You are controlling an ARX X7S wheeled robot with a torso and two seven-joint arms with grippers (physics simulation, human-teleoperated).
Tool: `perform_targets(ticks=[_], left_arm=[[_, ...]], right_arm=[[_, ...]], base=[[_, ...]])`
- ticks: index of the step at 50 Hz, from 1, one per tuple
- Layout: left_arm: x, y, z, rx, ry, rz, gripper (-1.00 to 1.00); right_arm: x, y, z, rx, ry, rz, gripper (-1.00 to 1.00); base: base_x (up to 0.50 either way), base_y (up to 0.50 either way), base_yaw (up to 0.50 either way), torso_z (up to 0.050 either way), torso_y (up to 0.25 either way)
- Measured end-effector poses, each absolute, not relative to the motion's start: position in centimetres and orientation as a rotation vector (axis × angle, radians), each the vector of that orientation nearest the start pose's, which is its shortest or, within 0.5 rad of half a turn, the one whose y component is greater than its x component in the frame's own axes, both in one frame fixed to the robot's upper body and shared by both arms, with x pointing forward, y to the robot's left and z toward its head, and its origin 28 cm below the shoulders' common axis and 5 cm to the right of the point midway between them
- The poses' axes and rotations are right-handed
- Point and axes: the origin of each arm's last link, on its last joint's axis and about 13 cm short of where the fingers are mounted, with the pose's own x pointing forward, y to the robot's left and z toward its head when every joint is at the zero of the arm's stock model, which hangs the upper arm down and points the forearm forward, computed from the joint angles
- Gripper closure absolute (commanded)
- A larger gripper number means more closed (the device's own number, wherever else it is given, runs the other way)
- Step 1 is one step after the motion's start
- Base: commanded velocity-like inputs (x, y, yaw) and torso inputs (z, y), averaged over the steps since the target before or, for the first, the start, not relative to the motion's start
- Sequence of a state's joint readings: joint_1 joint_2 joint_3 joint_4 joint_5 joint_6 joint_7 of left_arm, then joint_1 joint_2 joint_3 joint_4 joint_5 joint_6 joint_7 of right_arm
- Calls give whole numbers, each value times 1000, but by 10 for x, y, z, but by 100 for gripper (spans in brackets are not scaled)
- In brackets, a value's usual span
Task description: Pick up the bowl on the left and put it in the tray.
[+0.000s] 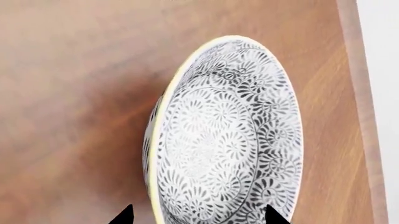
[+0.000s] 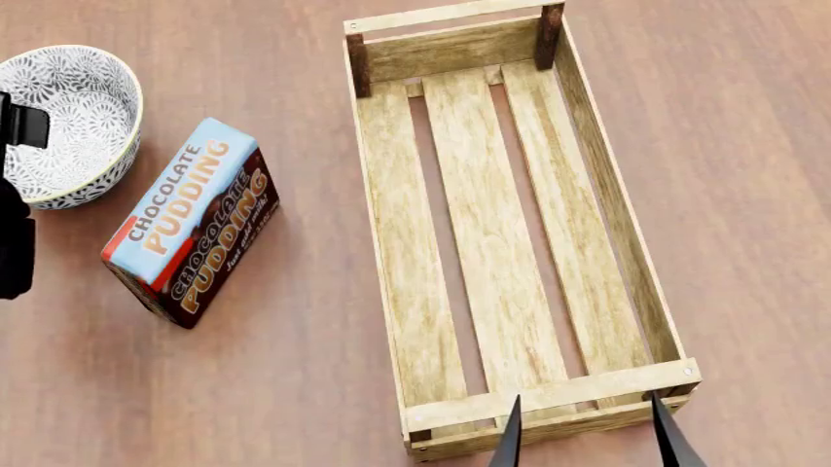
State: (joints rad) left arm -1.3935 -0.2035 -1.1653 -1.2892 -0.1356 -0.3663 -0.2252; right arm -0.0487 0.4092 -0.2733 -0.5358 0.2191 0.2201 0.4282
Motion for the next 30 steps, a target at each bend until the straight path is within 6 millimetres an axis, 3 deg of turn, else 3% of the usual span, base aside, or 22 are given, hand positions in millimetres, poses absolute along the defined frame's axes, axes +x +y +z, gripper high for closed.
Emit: perform_targets(ticks=[30], left_arm=[[421, 295, 205, -1259, 211, 416, 100]], right_arm=[[183, -107, 91, -110, -184, -21, -100]], base=[[0, 0, 0, 0, 0]])
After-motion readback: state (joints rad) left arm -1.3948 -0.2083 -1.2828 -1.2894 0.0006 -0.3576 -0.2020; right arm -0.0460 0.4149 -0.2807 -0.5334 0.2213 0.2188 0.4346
